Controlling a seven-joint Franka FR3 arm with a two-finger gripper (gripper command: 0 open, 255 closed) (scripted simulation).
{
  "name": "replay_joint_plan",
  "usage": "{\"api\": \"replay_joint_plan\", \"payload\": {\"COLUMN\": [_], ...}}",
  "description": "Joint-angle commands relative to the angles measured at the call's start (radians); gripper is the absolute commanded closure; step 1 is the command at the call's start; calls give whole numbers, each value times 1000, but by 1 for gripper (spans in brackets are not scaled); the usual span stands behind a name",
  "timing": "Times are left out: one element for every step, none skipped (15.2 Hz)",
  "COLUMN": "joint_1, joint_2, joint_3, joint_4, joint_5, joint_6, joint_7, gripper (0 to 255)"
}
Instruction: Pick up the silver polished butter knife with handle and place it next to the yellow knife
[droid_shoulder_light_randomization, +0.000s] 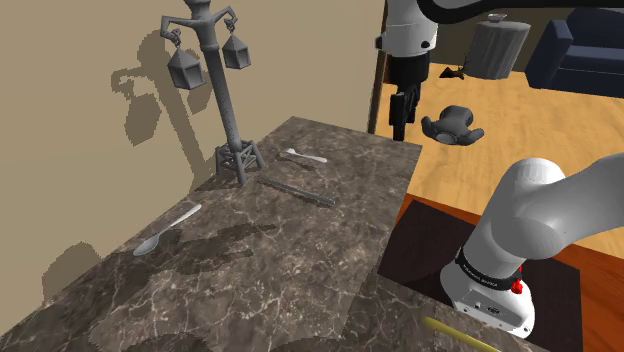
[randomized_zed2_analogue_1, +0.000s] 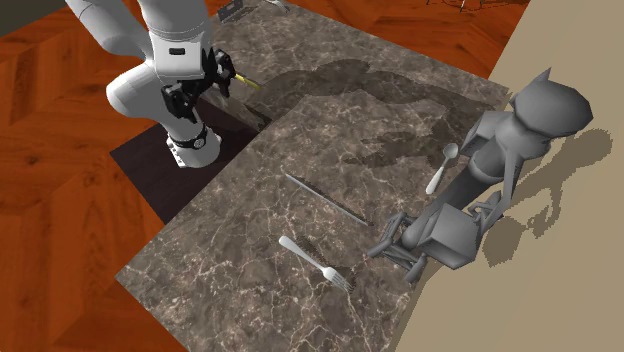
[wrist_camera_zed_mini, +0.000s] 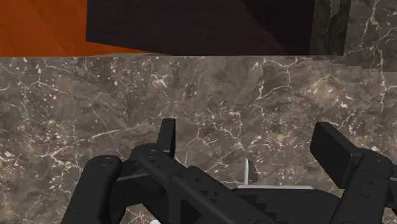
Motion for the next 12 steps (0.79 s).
{"api": "replay_joint_plan", "payload": {"joint_1": [0, 2, 4, 6, 8, 10, 12, 13, 15, 16, 17, 19], "joint_2": [0, 28, 56, 86, 116, 148, 180, 213, 247, 282, 317, 352], "joint_3": [0, 8, 16, 24, 32, 40, 47, 55, 62, 70, 77, 84], "joint_4": [0, -3, -5, -6, -5, -3, 1, 6, 12, 20, 29, 39], "joint_5": [0, 5, 9, 13, 16, 19, 22, 24, 25, 26, 26, 25], "joint_6": [0, 31, 62, 92, 122, 152, 181, 209, 236, 263, 289, 314], "joint_7": [0, 7, 13, 20, 26, 32, 39, 46, 52, 59, 66, 73], "gripper": [0, 0, 0, 0, 0, 0, 0, 0, 0, 0, 0, 0]}}
